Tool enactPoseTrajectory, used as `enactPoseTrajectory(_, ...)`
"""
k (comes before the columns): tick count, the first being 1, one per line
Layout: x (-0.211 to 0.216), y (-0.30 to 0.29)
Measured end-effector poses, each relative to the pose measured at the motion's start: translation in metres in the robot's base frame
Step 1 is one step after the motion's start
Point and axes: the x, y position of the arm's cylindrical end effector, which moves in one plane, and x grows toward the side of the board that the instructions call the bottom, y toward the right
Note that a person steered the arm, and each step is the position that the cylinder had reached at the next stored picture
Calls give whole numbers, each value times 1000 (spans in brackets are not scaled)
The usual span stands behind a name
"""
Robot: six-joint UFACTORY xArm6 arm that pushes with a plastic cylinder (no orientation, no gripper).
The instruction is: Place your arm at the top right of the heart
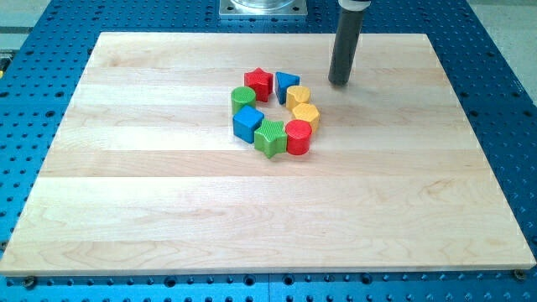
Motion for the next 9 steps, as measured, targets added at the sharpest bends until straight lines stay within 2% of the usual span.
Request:
enactPoseTrajectory(8,0,-2)
enactPoseTrajectory(9,12,-5)
